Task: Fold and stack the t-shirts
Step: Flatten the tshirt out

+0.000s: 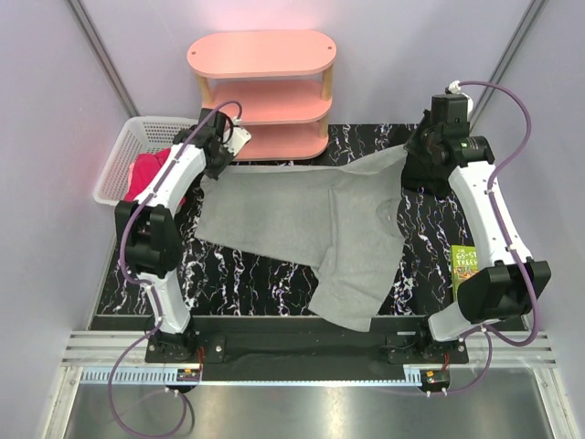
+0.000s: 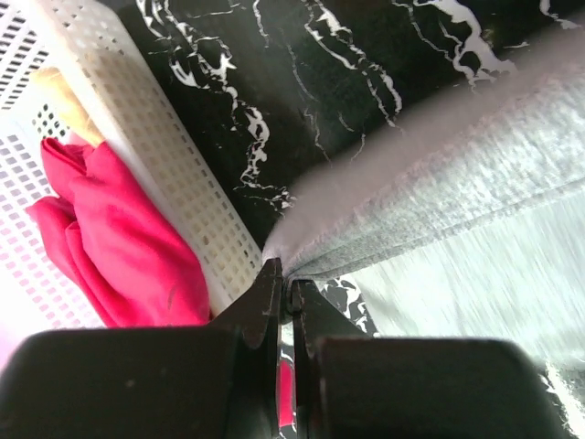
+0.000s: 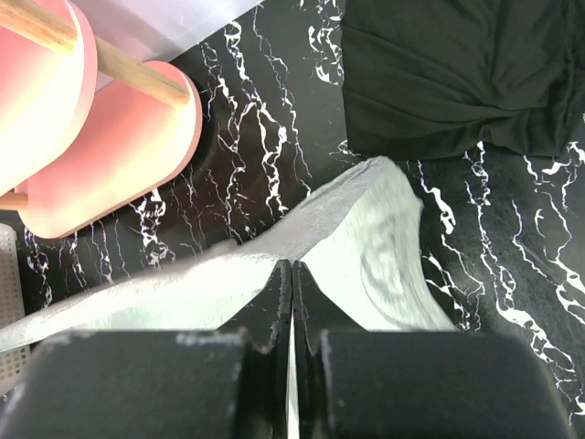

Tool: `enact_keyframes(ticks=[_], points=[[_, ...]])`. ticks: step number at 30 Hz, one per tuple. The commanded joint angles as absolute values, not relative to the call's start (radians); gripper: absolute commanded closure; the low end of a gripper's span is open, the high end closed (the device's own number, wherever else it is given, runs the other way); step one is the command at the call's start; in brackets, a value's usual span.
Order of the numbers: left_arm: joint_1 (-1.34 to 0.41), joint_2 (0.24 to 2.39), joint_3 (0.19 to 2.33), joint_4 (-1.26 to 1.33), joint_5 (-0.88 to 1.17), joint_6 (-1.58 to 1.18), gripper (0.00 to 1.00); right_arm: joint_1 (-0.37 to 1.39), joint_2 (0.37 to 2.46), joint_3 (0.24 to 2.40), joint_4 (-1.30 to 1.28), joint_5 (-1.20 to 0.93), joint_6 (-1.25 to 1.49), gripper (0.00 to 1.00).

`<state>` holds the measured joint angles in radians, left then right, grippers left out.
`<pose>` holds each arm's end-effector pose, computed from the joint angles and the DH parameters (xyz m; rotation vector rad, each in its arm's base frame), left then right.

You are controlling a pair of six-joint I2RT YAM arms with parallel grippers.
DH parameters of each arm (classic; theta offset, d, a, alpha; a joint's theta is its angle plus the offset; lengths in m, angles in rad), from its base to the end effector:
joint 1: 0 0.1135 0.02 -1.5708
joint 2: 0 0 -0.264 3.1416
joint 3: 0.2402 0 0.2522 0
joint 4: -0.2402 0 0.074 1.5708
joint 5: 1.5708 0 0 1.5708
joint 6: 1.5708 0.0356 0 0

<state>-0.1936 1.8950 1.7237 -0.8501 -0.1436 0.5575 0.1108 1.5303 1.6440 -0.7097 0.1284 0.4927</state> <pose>0.4060 -0.0744 0.2880 0.9078 2.4466 0.3176 0.3348 0.0327 0.4033 0.4839 2.1140 0.2084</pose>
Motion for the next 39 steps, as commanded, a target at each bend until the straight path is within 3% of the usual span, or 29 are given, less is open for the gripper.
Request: enact_keyframes(ticks=[1,13,18,22,28,32,36,39], points=[[-0.206,1.876,1.699,-0.798,-0.161,0.563,1.00,0.104,1.476,1.645,-0.666,0.175,0.463,1.00],[-0.212,1.666,1.528,-0.744,-0.158,0.575,1.00,0.103,1.326,1.511,-0.675,0.052,0.503,1.00],[-0.213,1.410,1.707,-0.886,-0.078,0.532,1.00,0.104,1.104,1.561,-0.700,-0.023,0.479,1.00],[-0.302,1.220,1.871,-1.018,-0.034,0.488,1.00,0.104,0.928,1.666,-0.703,-0.117,0.427,1.00],[-0.377,0.931,1.911,-1.218,0.051,0.368,1.00,0.106,0.675,1.785,-0.785,-0.147,0.431,1.00],[-0.350,0.807,1.930,-1.385,0.139,0.370,1.00,0.112,0.632,1.986,-0.920,-0.120,0.416,1.00],[-0.331,0.819,2.046,-1.508,0.141,0.391,1.00,0.118,0.695,2.282,-1.047,-0.068,0.407,1.00],[-0.318,0.824,1.998,-1.502,0.100,0.422,1.00,0.120,0.701,2.272,-1.063,-0.005,0.403,1.00]])
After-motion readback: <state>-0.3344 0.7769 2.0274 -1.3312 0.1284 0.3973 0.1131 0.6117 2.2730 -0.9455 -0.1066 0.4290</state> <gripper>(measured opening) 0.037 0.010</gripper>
